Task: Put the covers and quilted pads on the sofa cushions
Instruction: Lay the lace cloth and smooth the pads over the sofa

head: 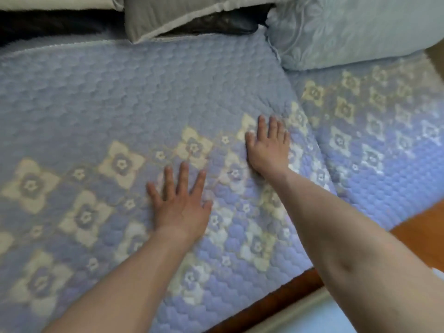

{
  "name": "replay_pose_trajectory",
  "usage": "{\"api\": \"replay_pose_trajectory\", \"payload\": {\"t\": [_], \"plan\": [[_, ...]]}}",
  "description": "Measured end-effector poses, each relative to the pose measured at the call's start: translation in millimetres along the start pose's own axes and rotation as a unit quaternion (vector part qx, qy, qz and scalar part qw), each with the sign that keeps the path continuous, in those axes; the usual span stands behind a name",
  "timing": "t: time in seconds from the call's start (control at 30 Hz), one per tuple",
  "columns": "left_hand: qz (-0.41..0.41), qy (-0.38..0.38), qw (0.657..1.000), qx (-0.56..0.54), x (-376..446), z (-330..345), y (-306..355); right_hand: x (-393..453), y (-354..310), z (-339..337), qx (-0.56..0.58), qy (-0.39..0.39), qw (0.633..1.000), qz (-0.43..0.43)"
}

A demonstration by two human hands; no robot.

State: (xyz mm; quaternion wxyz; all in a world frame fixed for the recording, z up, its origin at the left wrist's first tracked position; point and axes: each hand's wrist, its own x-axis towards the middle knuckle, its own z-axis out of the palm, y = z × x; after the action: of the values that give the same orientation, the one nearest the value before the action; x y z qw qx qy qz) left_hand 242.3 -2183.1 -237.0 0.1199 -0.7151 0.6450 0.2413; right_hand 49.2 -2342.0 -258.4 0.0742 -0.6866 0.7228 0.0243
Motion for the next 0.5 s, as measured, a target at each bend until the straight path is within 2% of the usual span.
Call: {"api": "replay_pose_trajectory", "payload": {"t": [0.07, 0.1, 0.13, 0.2, 0.23, 0.33, 0.37, 0.4, 0.43, 0.5], "plan": [[-0.002, -0.027, 1.000, -0.014, -54, 16, -3, -60, 8, -3, 0.032, -0.041, 0.997, -0.063], [0.001, -0.042, 0.999, -0.011, -84, 27, -7, -104, 24, -3, 0.039, -0.076, 0.995, -0.053], [0.002, -0.063, 0.998, -0.004, -114, 36, -15, -151, 46, -2, 0.042, -0.107, 0.993, -0.001], [-0.015, -0.118, 0.993, 0.000, -162, 48, -35, -217, 83, -18, 0.045, -0.162, 0.973, 0.158], [-0.026, -0.143, 0.989, 0.002, -179, 50, -44, -229, 92, -30, 0.056, -0.206, 0.952, 0.218], [-0.075, -0.194, 0.978, -0.031, -205, 33, -68, -200, 83, -67, 0.080, -0.346, 0.881, 0.314], [-0.101, -0.209, 0.971, -0.060, -209, 22, -78, -188, 67, -81, 0.078, -0.379, 0.867, 0.313], [-0.131, -0.223, 0.962, -0.093, -212, 9, -87, -182, 45, -95, 0.047, -0.417, 0.867, 0.268], [-0.164, -0.234, 0.948, -0.138, -217, -7, -98, -182, 18, -108, 0.011, -0.448, 0.869, 0.209], [-0.209, -0.251, 0.918, -0.224, -232, -38, -120, -196, -38, -121, -0.047, -0.449, 0.890, 0.069]]}}
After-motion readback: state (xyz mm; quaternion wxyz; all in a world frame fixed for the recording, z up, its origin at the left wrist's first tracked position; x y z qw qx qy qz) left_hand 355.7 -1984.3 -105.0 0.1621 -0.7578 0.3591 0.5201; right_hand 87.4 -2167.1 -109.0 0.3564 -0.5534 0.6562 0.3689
